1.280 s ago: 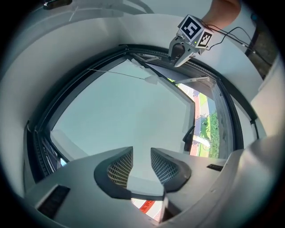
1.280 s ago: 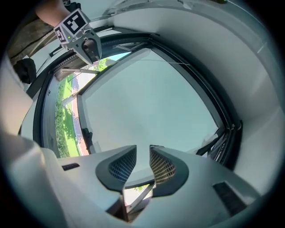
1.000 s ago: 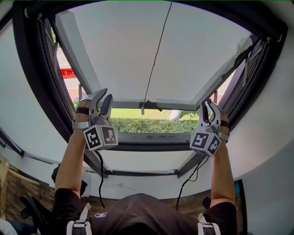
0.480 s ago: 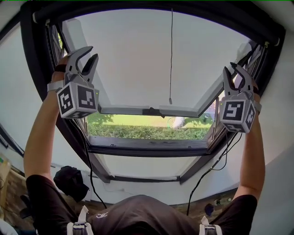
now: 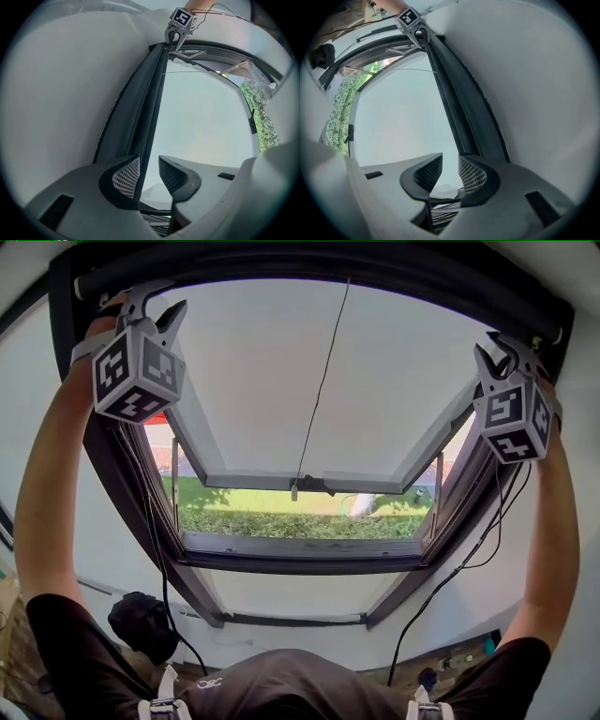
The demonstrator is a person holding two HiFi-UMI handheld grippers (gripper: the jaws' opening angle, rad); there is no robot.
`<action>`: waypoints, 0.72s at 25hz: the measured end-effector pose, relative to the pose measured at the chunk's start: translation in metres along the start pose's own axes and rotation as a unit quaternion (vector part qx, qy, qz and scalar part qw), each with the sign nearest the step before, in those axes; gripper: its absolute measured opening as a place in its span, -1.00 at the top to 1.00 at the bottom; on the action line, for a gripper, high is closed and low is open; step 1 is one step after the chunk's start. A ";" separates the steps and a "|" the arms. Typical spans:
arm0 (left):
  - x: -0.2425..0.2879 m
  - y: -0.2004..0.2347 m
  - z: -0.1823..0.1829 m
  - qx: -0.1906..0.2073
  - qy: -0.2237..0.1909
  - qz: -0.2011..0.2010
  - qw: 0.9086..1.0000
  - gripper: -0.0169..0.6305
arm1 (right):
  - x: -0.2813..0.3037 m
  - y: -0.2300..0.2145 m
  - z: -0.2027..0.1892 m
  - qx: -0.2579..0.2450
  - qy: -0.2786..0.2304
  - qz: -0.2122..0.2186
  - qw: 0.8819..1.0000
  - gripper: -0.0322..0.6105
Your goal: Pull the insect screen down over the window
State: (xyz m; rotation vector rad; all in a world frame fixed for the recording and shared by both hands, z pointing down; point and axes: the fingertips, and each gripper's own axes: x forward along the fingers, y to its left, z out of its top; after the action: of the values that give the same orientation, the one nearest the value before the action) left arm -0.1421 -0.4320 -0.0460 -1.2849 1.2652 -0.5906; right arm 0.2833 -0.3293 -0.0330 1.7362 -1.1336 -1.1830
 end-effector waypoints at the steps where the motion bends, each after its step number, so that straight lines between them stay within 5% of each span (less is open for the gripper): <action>1: 0.002 0.006 -0.002 -0.001 0.003 0.004 1.000 0.52 | 0.002 -0.004 -0.002 -0.003 0.004 0.002 1.000 0.55; 18: 0.015 0.007 -0.024 0.066 0.063 -0.043 0.995 0.53 | 0.040 -0.029 -0.023 -0.073 0.065 0.026 0.995 0.48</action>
State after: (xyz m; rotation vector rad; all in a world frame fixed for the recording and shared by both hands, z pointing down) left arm -0.1616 -0.4518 -0.0532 -1.2119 1.2575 -0.8139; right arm 0.3203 -0.3548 -0.0643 1.6378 -0.9828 -1.0775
